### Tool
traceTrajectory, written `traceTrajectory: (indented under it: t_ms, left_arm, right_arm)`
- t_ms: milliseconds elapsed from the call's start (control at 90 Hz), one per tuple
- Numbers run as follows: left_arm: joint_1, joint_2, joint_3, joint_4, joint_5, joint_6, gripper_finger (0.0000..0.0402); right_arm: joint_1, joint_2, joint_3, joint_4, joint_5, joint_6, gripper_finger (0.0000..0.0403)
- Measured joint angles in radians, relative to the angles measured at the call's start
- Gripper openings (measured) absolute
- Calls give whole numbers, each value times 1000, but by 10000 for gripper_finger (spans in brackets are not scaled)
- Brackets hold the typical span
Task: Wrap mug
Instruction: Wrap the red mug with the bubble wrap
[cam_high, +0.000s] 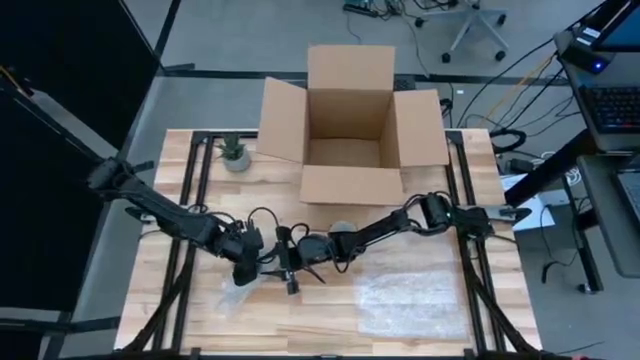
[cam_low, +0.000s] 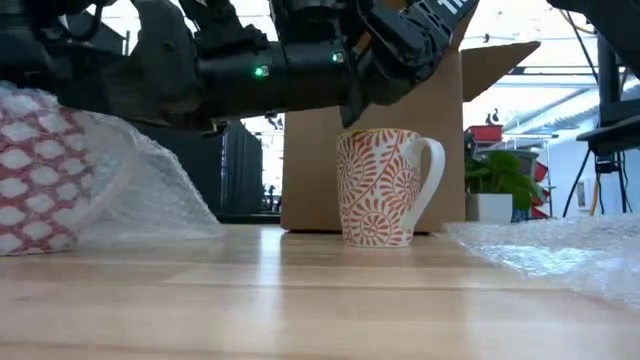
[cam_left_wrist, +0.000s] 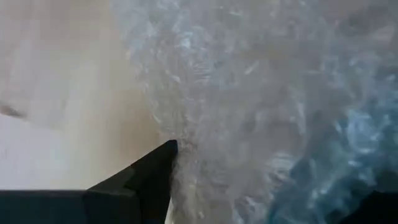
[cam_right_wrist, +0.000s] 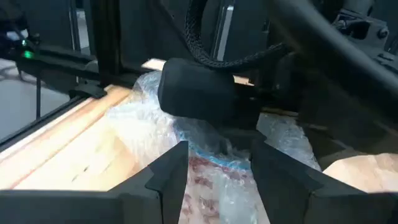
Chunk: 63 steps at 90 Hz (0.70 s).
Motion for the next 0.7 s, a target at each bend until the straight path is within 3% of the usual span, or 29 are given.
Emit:
traceTrajectory:
  t_ms: [333, 700]
  left_arm:
    - [-3, -33, -4, 14, 3, 36, 210]
    - [-1, -33, -4, 22, 14, 26, 210]
  right_arm:
    - [7, 57, 112, 10, -6, 65, 157]
    - [5, 75, 111, -32, -5, 66, 157]
